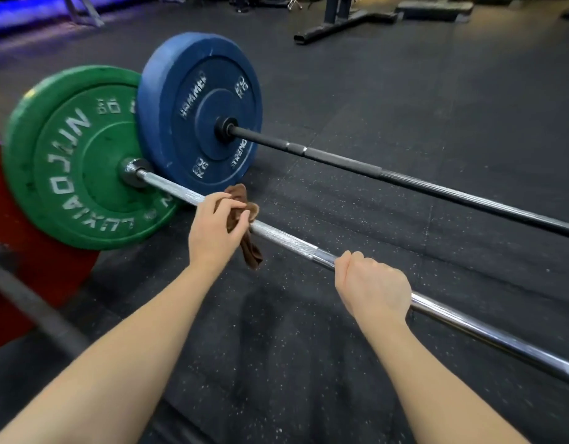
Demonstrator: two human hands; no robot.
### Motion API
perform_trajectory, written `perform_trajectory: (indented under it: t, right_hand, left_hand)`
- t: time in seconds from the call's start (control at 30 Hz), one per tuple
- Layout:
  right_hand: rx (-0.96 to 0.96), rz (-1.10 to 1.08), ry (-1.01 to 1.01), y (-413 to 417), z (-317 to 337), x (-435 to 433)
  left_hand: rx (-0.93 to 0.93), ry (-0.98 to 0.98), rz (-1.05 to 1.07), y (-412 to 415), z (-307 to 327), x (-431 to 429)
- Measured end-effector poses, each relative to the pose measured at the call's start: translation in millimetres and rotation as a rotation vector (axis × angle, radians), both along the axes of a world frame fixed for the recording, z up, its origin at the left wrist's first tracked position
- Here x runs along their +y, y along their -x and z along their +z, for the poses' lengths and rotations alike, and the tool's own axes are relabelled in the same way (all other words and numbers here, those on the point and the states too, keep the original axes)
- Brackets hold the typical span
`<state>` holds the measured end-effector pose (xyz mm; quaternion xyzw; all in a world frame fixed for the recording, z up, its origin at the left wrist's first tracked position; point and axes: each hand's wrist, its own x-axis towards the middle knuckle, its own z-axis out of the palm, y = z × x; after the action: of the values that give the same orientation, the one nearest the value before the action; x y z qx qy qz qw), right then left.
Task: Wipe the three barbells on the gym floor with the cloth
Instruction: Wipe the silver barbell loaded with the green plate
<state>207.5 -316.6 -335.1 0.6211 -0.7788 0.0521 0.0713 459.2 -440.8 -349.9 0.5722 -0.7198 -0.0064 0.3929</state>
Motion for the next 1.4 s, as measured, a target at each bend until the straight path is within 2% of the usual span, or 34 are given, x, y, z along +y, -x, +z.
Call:
perform_trajectory:
  t: [0.2,0.43,0.53,0.73,0.97,1.07,1.17,1.27,1.4]
  right_hand:
    - [-0.009,0.010,0.001,1,-2,-2]
    - [0.003,-0.013,0.051,2,-10,-5]
    - [0.032,-0.027,-0.003,3,-12,-5]
    - [0.035,0.026,0.011,4,-10,-5]
    - [0.030,0.013,-0.025,1,-4,-5]
    - [0.022,-0.049,-0.027,-1,-5,-4]
    - [-0.036,-0.052,0.091,1,-12,-9]
    - [-0.078,-0.036,0.114,2,-9,-11]
    - [-0.124,-0.025,0.112,0,-6,-8]
  left_hand:
    - [-0.003,-0.029,0.022,-12,8,-26]
    - [0.042,-0.239,0.120,-19,22,-64]
    - [0.084,-0.289,0.188,-6,28,-66]
    - [0.083,-0.187,0.097,25,20,-19]
    - [0.010,-0.151,-0.054,-13,21,-27]
    - [0.032,-0.183,0.007,-24,24,-43]
    - [0.077,-0.216,0.093,-30,25,-57]
    - [0.129,-0.225,0.175,-22,25,-60]
    - [0.097,-0.208,0.213,-8,20,-49]
